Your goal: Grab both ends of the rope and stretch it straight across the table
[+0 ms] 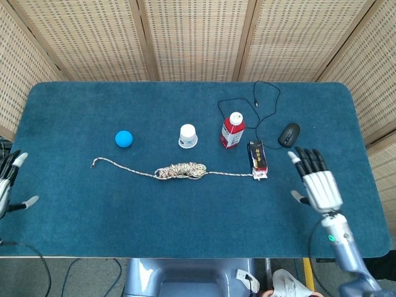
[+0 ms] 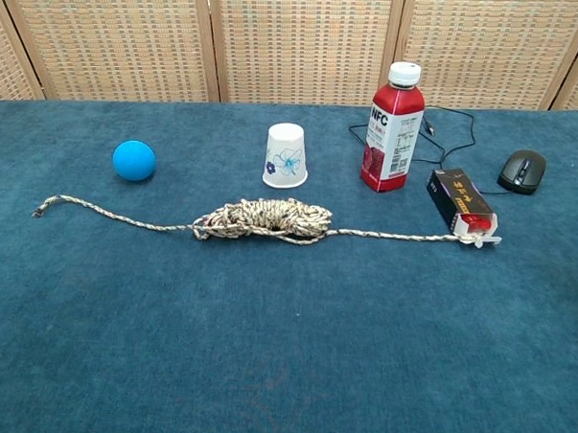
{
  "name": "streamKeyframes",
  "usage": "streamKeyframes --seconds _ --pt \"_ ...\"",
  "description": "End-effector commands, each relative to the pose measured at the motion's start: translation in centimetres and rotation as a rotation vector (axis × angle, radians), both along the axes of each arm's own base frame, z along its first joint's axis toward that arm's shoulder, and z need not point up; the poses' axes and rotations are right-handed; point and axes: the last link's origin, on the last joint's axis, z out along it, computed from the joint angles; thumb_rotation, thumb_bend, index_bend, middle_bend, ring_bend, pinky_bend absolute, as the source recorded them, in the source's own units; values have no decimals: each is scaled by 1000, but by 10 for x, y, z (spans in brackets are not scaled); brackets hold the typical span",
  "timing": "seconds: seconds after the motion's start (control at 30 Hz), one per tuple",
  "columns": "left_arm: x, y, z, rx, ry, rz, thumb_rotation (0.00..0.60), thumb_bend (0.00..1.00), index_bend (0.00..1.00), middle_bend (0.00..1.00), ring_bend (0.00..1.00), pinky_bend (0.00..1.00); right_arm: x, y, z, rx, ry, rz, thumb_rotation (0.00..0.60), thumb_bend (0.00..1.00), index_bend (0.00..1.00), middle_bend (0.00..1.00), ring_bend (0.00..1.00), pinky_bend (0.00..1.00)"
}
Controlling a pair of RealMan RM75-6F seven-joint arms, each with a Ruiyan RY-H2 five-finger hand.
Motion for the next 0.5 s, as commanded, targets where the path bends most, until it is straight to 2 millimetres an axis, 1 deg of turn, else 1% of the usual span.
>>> streamKeyframes --seconds 0.03,0.17,0.23,0.37,0.5 --pt "-5 -36 15 33 50 70 600 0 0 0 0 0 -24 29 19 -38 47 18 600 0 0 0 0 0" --pt "-1 -55 18 36 42 80 600 0 0 0 0 0 -32 48 29 -82 49 18 600 0 0 0 0 0" --pt "3 -62 19 36 38 75 600 0 0 0 0 0 -33 56 32 -94 51 16 600 0 0 0 0 0" --pt "11 -65 18 32 39 47 600 0 0 0 0 0 -33 68 29 -84 46 2 600 0 0 0 0 0" --pt "18 -64 13 21 31 28 600 0 0 0 0 0 -30 73 27 -74 26 -10 600 0 0 0 0 0"
